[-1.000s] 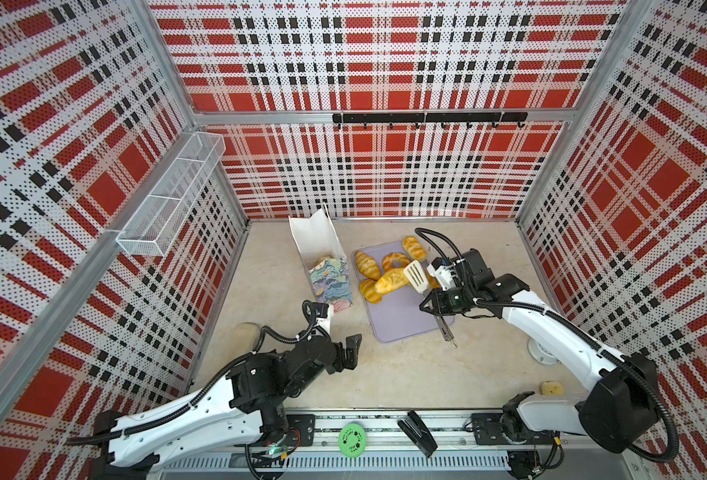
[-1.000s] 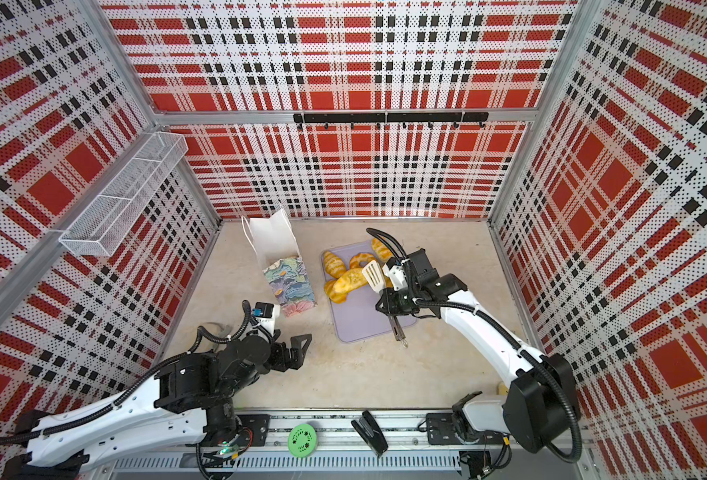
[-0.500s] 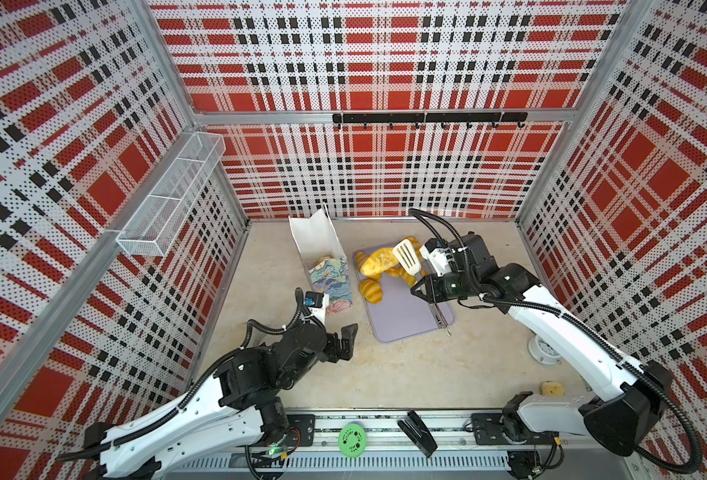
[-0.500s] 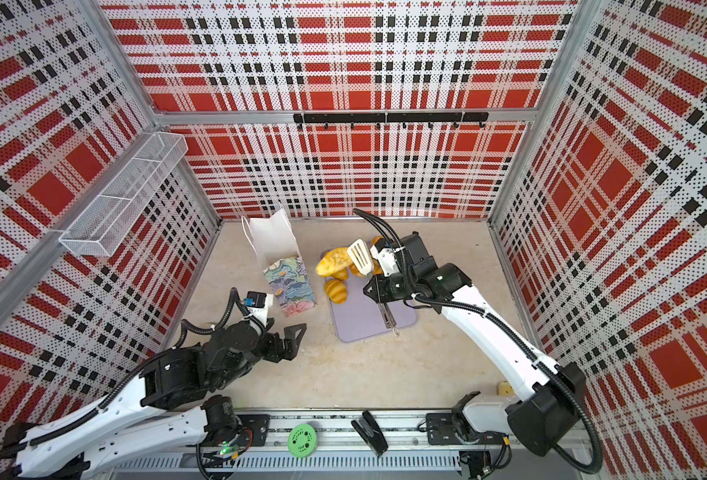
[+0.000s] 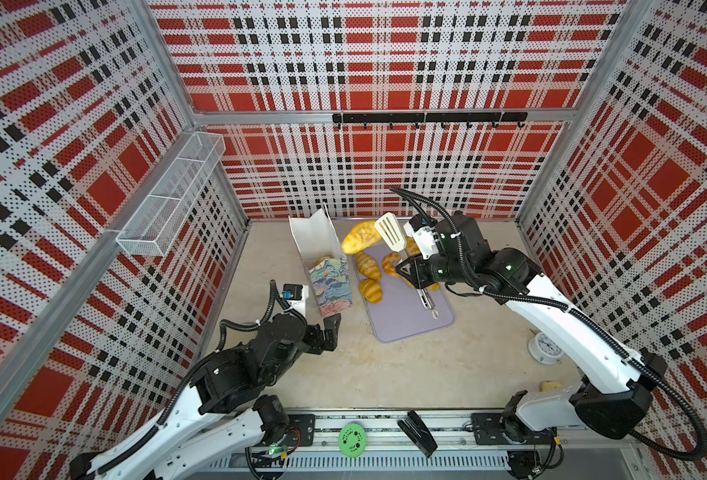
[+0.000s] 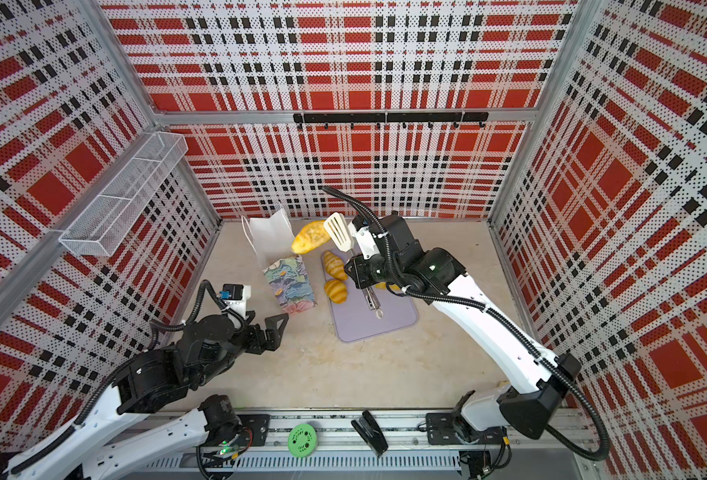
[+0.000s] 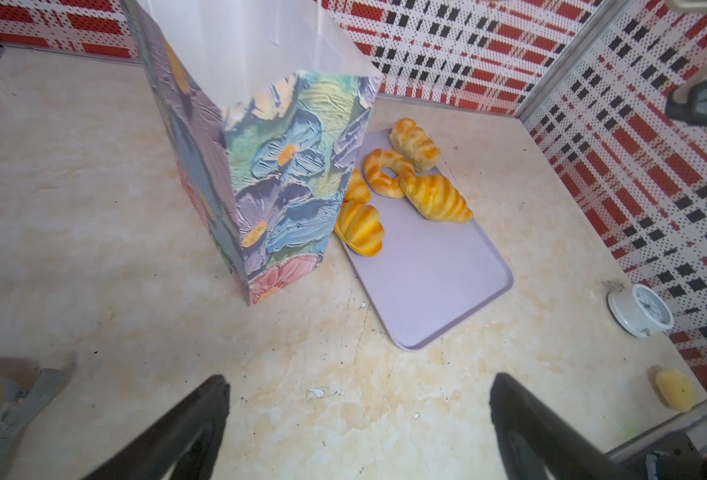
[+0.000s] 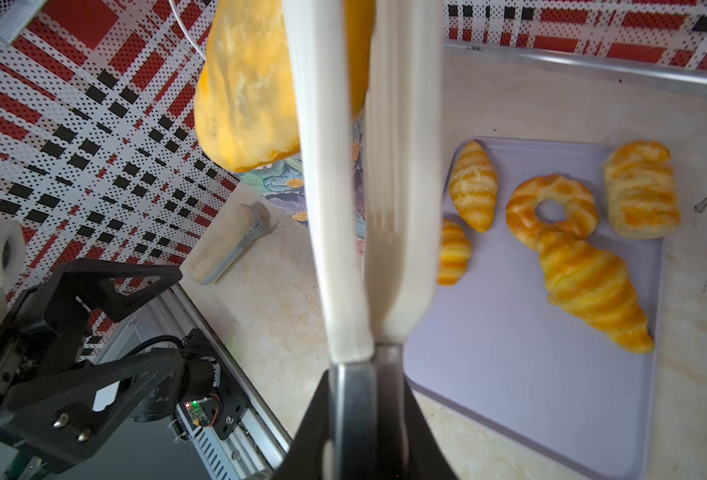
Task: Place the fake bread into the paper bag
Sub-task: 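Lift the orange loaf with the tongs and carry it over the floral bag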
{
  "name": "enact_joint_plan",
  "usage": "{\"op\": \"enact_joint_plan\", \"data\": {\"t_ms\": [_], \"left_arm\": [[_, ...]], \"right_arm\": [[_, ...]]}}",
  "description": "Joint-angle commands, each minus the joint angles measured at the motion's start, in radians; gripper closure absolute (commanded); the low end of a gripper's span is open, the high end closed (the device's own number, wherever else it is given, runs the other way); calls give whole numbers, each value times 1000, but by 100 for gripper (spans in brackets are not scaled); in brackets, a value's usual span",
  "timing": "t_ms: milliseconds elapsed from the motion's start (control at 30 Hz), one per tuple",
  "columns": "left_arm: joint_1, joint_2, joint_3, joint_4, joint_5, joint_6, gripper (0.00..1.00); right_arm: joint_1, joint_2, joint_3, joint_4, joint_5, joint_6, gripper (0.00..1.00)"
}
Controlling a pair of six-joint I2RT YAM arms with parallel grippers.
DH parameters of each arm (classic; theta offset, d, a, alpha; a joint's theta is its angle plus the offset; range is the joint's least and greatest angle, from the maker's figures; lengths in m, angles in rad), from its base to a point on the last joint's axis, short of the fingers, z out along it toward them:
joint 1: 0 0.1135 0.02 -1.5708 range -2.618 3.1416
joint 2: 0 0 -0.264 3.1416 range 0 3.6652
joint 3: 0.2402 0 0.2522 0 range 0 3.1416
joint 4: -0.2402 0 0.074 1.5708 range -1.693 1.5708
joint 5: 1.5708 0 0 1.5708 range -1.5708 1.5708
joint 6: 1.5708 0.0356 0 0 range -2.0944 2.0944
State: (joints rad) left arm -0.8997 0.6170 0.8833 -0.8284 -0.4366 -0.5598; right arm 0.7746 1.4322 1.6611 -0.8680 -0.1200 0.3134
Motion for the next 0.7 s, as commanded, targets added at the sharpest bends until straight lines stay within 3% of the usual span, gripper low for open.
{"op": "enact_joint_plan", "data": {"t_ms": [0, 367, 667], "left_arm": [[37, -25, 28, -54, 8, 19, 1], [163, -60, 21, -78, 104, 29, 1], [225, -55, 14, -78, 165, 41, 0]], "right_arm": [[59, 36, 94, 43, 169, -61, 78], [231, 267, 363, -18, 522, -184, 76], [273, 435, 538, -92, 718, -235, 76]]}}
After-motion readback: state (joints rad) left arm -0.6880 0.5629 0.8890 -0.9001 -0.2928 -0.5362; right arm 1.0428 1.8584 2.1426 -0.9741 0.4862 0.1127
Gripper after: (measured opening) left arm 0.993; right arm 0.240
